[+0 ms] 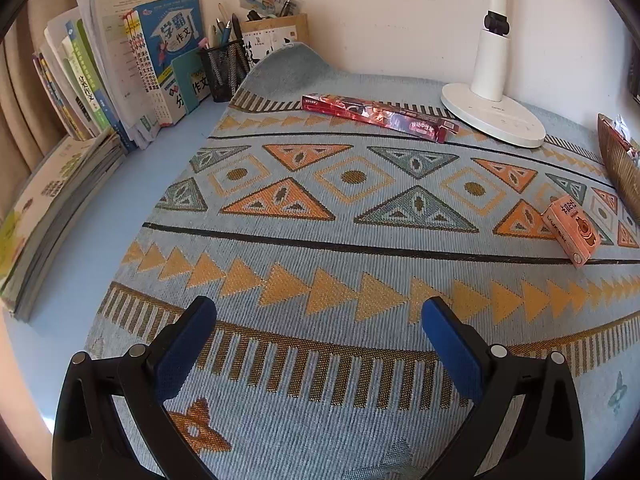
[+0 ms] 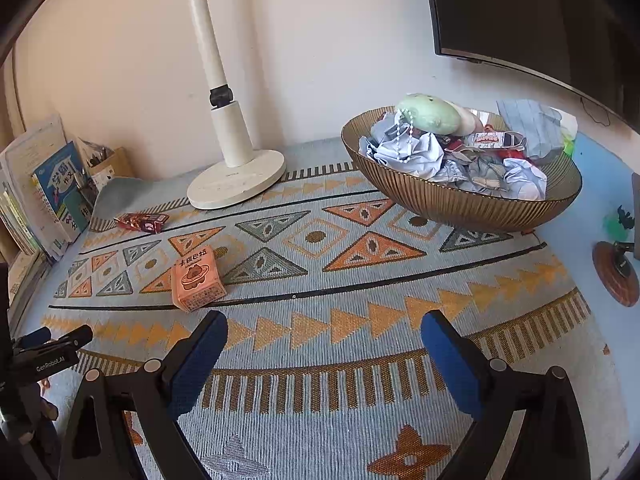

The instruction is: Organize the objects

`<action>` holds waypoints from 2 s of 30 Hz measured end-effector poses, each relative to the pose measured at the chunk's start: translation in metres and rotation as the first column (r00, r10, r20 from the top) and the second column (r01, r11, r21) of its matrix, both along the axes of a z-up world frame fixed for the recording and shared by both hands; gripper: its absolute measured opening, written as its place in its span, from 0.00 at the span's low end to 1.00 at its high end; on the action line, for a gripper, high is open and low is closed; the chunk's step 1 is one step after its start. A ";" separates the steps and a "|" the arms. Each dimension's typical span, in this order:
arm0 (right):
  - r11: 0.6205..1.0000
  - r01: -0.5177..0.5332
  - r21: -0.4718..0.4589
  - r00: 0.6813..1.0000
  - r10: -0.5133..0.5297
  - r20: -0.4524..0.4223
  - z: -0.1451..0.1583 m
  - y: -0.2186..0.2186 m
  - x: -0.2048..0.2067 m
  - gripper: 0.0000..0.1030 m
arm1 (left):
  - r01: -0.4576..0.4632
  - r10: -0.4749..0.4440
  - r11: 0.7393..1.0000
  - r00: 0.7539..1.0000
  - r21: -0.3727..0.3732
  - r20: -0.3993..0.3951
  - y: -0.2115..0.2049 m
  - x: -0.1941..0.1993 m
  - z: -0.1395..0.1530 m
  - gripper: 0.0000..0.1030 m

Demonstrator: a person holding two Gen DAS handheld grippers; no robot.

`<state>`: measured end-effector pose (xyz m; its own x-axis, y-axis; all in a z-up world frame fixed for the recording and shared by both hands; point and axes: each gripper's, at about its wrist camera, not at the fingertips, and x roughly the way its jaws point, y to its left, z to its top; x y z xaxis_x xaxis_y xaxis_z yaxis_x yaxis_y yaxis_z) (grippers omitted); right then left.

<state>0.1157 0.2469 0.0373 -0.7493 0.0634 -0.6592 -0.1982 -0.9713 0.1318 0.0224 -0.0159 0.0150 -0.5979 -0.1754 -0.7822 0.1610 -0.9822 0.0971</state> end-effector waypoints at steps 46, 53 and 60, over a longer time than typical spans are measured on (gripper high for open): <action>0.892 -0.450 0.030 0.879 0.438 0.189 -0.026 -0.090 -0.117 0.39 | -0.218 0.216 0.954 0.976 0.207 0.031 0.024 -0.211 -0.005 0.84; 0.887 -0.462 0.003 0.870 0.452 0.198 -0.022 -0.076 -0.085 0.39 | 0.066 -0.071 0.974 0.997 0.219 0.013 0.029 -0.164 0.001 0.27; 0.904 -0.427 -0.013 0.883 0.420 0.210 -0.022 -0.048 -0.019 0.39 | 0.349 -0.368 0.895 0.930 0.278 0.020 0.053 -0.077 0.007 0.25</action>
<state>0.0972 0.1993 0.0156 -0.5602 -0.2061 -0.8023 0.2145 -0.9716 0.0999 -0.0541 0.0374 0.0218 -0.5229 0.2596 -0.8119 -0.2045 -0.9629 -0.1761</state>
